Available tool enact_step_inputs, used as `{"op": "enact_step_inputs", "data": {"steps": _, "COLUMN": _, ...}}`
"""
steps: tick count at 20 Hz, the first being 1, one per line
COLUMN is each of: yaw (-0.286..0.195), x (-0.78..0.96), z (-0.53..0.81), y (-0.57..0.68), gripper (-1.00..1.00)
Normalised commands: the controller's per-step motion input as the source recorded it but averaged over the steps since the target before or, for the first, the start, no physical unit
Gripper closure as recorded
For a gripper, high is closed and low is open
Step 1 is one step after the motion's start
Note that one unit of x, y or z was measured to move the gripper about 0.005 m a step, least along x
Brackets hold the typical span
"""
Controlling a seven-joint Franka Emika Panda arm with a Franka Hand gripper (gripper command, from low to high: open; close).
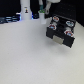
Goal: Open the kcup holder, insert the kcup into the holder, and close the kcup holder
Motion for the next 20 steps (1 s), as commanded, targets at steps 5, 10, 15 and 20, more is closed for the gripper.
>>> {"op": "enact_step_inputs", "data": {"steps": 5, "yaw": 0.015, "x": 0.07, "z": 0.26, "y": 0.65, "gripper": 1.0}}
{"op": "enact_step_inputs", "data": {"steps": 10, "yaw": 0.02, "x": 0.07, "z": 0.2, "y": 0.65, "gripper": 1.0}}
{"op": "enact_step_inputs", "data": {"steps": 15, "yaw": 0.027, "x": 0.07, "z": 0.09, "y": 0.64, "gripper": 1.0}}
{"op": "enact_step_inputs", "data": {"steps": 20, "yaw": 0.039, "x": 0.1, "z": 0.02, "y": 0.59, "gripper": 1.0}}
